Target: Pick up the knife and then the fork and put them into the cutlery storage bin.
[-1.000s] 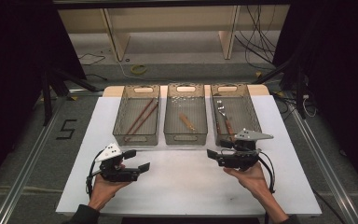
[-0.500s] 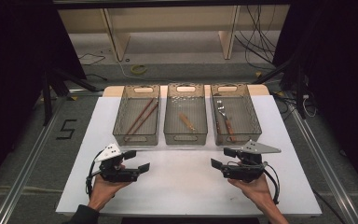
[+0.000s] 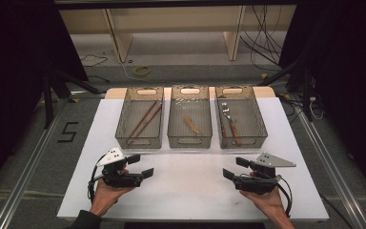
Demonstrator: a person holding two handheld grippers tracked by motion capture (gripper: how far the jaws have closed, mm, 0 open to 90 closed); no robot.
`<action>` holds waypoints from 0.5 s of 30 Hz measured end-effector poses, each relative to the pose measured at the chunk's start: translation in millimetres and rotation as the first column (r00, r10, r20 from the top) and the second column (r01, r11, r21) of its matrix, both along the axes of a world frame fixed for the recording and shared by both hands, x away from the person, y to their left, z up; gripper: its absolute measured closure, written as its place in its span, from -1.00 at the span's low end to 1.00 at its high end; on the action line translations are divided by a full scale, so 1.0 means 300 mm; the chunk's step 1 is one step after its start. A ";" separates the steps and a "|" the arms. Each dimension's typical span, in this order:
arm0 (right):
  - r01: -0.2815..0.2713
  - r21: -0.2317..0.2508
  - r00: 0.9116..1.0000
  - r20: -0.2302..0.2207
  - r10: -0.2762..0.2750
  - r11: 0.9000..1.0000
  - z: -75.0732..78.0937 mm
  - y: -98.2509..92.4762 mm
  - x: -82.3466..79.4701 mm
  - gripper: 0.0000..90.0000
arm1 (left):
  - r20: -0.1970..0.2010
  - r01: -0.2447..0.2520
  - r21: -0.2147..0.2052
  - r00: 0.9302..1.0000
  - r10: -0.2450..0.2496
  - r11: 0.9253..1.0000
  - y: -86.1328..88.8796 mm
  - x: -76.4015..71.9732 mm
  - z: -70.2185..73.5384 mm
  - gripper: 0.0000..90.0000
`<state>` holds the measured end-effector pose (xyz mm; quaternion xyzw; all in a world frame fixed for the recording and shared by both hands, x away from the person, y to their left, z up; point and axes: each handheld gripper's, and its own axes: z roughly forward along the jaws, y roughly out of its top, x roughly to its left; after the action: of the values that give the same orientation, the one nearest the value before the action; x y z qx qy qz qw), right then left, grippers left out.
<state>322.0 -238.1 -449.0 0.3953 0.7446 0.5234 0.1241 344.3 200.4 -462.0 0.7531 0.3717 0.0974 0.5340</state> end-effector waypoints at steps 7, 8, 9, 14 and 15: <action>0.017 0.009 1.000 0.002 -0.017 1.000 -0.002 -0.021 -0.006 -0.40 | 0.000 -0.003 -0.002 1.000 0.003 1.000 -0.001 0.001 -0.001 -0.63; 0.017 0.007 1.000 0.002 -0.017 1.000 -0.002 -0.021 -0.005 -0.40 | -0.001 -0.003 -0.003 1.000 0.003 1.000 -0.001 0.001 -0.001 -0.63; 0.018 0.006 1.000 0.001 -0.018 1.000 -0.002 -0.021 -0.004 -0.40 | 0.000 -0.003 -0.002 1.000 0.003 1.000 -0.001 0.002 -0.001 -0.63; 0.012 0.001 1.000 0.005 -0.012 1.000 -0.004 -0.017 -0.002 -0.40 | 0.000 -0.004 -0.003 1.000 0.004 1.000 0.000 0.002 -0.001 -0.63; 0.013 0.001 1.000 0.003 -0.013 1.000 -0.004 -0.016 -0.003 -0.40 | 0.001 -0.004 -0.003 1.000 0.004 1.000 0.000 0.002 -0.001 -0.63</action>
<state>321.2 -243.0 -450.2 0.3994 0.7416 0.5235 0.1285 344.8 200.3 -462.4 0.7516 0.3731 0.0982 0.5351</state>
